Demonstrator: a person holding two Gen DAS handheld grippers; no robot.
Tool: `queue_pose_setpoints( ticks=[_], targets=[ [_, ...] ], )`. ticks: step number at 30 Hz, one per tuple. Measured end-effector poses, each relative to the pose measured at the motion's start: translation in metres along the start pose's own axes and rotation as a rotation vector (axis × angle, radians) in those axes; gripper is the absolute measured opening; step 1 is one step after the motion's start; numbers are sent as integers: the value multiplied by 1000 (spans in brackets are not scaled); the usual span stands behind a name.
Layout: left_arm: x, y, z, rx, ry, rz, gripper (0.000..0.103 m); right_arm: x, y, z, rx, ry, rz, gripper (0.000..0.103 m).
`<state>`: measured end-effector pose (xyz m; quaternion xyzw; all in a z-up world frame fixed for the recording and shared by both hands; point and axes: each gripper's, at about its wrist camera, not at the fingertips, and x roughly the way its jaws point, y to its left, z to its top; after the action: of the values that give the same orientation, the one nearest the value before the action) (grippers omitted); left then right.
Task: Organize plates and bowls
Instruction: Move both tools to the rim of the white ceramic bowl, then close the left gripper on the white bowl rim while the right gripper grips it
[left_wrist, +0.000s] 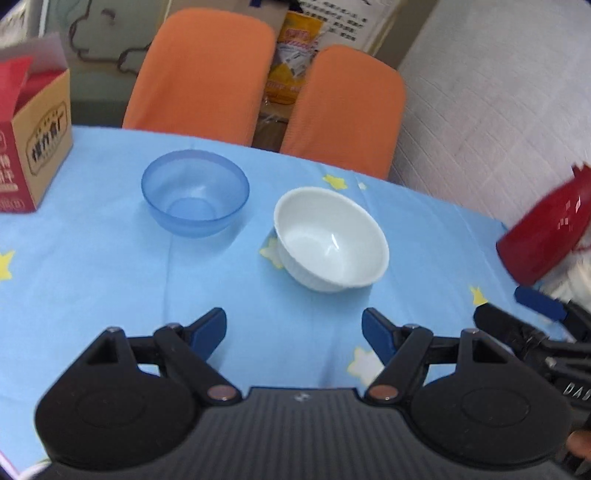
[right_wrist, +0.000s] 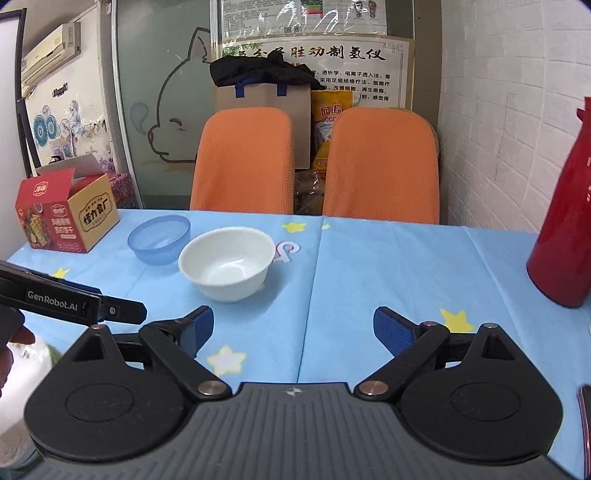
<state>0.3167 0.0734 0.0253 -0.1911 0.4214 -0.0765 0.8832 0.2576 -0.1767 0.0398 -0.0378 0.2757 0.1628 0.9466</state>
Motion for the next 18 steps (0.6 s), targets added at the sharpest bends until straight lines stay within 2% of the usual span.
queue_pose_setpoints(
  ticks=[4,7,10,15,18],
  targets=[
    [39,13,25,-161,61,-24,74,54,-6,32,12,35,53,103],
    [56,20,33,-238,76,13,70,96,-3,40,15,94,86,103],
    [65,26,39,-292,75,2,71,123,-4,36,25,145,113,103],
    [72,18,43,-255,67,57,70,140,-1,32,14,182,136,103],
    [77,16,42,-272,73,79,65,145,5,34,-10,184,145,103]
  ],
)
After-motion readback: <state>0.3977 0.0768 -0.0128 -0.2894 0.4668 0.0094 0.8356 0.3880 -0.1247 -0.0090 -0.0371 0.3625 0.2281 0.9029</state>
